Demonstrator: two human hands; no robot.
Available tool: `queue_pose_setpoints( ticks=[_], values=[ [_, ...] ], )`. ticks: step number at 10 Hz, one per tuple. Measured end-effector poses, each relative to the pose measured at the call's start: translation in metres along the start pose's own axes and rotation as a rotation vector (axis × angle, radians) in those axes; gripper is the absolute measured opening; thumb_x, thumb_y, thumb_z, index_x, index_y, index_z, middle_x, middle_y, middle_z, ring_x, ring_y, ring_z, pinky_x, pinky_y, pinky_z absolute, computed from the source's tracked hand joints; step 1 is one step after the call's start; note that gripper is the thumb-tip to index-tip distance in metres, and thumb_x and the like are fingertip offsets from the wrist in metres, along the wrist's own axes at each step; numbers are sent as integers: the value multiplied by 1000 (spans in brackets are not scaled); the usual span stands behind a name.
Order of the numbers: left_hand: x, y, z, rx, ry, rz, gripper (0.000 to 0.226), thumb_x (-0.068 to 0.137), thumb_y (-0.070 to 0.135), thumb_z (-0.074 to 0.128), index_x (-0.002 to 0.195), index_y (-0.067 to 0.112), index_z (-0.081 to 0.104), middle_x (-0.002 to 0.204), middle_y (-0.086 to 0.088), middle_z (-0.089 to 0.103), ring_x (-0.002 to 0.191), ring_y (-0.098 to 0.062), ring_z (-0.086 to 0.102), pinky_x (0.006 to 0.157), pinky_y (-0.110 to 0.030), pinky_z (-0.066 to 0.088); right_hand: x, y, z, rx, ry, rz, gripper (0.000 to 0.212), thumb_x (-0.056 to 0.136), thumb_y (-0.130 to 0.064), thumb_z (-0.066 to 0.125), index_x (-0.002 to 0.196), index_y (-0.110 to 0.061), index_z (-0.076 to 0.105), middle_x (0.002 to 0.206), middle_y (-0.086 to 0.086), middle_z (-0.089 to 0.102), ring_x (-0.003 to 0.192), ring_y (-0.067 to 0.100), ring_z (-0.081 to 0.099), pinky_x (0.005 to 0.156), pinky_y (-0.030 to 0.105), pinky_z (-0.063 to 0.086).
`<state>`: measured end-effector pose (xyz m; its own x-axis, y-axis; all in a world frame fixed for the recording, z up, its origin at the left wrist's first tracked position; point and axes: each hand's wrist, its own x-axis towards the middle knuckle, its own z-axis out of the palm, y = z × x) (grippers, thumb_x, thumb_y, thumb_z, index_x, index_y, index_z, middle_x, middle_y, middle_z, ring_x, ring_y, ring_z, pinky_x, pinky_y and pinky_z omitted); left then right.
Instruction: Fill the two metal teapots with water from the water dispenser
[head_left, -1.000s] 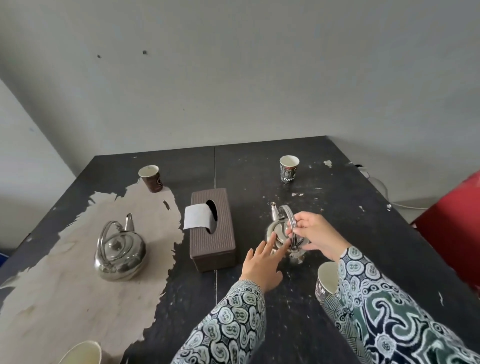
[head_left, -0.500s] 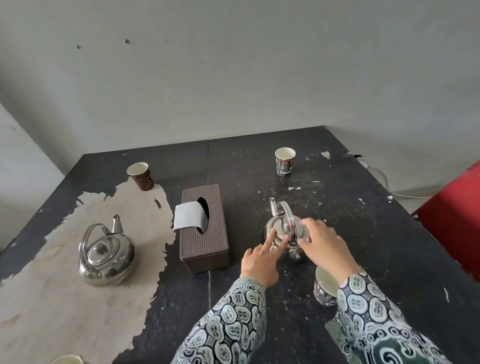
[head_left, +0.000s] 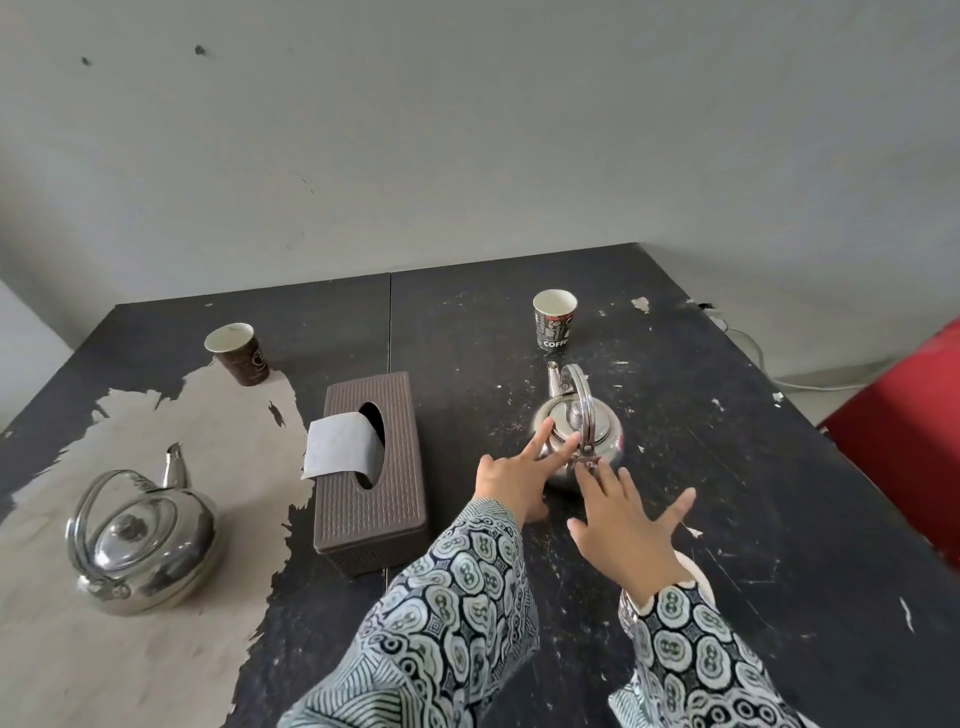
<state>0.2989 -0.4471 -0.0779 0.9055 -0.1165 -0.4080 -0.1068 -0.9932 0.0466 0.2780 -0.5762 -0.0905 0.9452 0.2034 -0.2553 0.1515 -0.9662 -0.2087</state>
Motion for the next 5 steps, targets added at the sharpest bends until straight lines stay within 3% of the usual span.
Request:
queue_pose_setpoints(
  ticks=[2, 4, 5],
  values=[
    [9, -11, 0, 21, 15, 81, 91, 89, 22, 52, 140, 49, -17, 155, 10, -24, 119, -29, 55, 92, -41, 44, 7, -11, 2, -23, 3, 38, 63, 93, -39, 36, 145, -25, 4, 158, 5, -2, 145, 19, -1, 91, 73, -23],
    [-8, -20, -4, -35, 199, 115, 80, 87, 13, 47, 148, 36, 0, 159, 6, -9, 129, -28, 44, 95, -43, 43, -10, -15, -11, -49, -42, 42, 60, 93, -40, 34, 145, -26, 6, 158, 3, 0, 144, 22, -4, 87, 71, -27],
    [-30, -26, -9, -68, 250, 60, 67, 89, 18, 45, 148, 29, 13, 160, 6, -5, 133, -24, 38, 100, -44, 38, -27, -12, -21, -35, -38, 0, 53, 93, -39, 35, 142, -25, 19, 155, 2, 13, 144, 25, 3, 90, 71, -26]
  ],
)
